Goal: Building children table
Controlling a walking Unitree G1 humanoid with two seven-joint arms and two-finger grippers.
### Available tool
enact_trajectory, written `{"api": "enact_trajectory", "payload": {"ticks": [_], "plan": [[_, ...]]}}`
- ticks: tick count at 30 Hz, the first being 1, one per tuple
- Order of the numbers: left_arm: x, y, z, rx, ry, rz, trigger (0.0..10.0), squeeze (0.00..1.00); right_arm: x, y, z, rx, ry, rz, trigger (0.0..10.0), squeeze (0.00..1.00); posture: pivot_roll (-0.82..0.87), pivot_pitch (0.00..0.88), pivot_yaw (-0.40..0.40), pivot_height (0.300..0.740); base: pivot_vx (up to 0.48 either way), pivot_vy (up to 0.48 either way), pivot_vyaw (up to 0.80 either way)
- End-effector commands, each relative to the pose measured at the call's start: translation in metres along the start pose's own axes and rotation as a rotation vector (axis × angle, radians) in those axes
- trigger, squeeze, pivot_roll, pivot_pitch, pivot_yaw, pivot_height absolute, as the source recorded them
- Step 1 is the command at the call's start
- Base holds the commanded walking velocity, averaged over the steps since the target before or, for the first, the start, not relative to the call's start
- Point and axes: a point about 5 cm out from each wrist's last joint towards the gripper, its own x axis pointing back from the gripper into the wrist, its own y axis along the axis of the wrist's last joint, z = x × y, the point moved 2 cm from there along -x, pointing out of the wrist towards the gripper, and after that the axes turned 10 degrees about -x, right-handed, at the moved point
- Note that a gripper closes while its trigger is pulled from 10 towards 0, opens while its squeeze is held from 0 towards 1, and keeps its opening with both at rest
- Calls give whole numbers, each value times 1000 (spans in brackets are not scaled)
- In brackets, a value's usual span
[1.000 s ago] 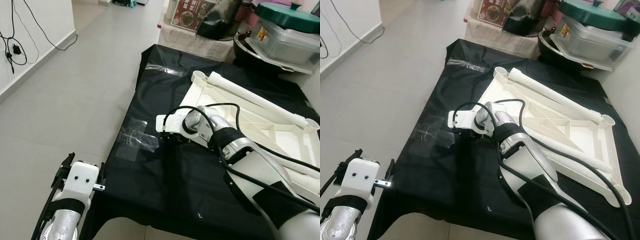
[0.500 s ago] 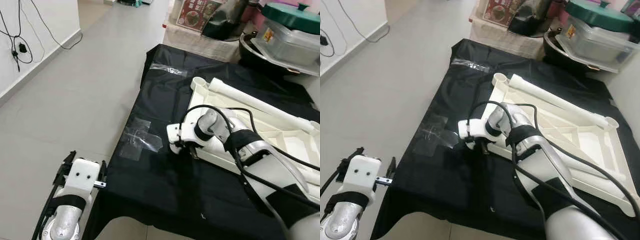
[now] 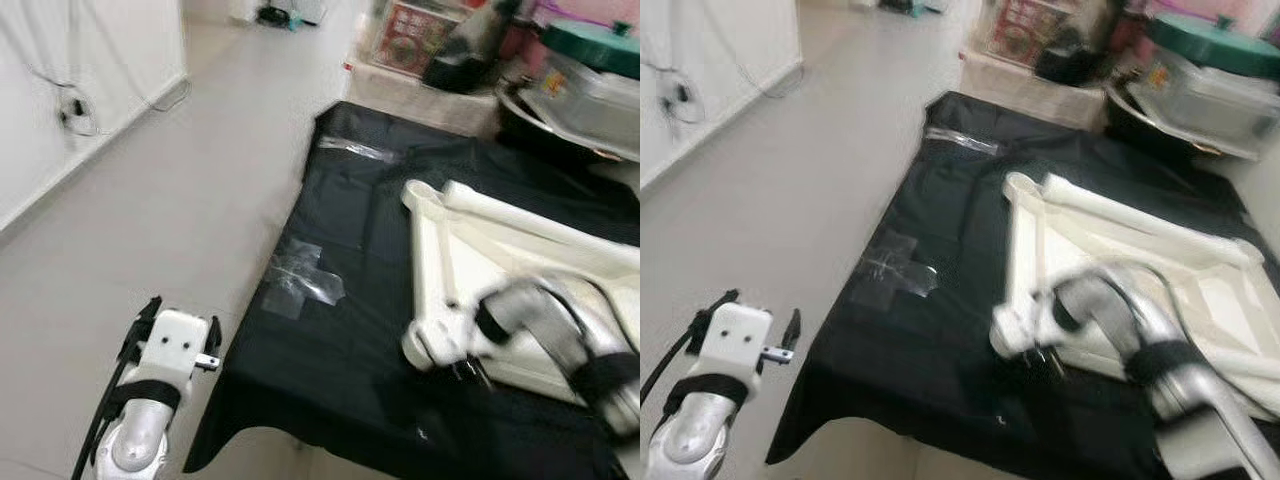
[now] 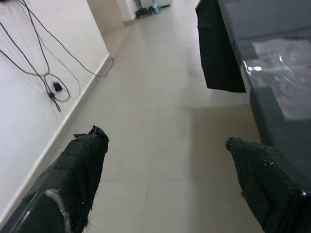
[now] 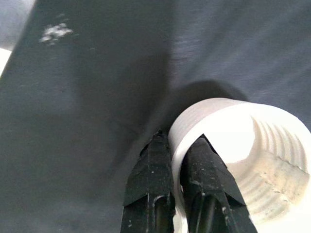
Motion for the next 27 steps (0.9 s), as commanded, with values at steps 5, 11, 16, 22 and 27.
{"api": "enact_trajectory", "payload": {"ticks": [5, 11, 16, 22, 27], "plan": [[-6, -5, -2, 8, -28, 1, 10000, 0, -11, -17, 60, -55, 96, -11, 0, 0, -9, 45, -115, 740, 0, 0, 0], [-13, -4, -7, 5, -43, -17, 10000, 0, -15, -18, 82, -46, 41, -11, 10000, 0, -10, 14, -98, 740, 0, 0, 0], [-17, -4, -8, 3, -45, -25, 10000, 0, -15, -6, 67, -135, -48, -55, 10000, 529, -7, 4, -96, 740, 0, 0, 0], [-19, -5, -5, 0, -38, -28, 10000, 0, -6, 9, 56, -200, -111, -112, 10000, 1000, -3, 0, -96, 740, 0, 0, 0], [-20, -9, -1, -3, -24, -29, 10000, 0, 15, 30, 43, -218, -190, -173, 10000, 1000, -11, 0, -93, 740, 0, 0, 0]]}}
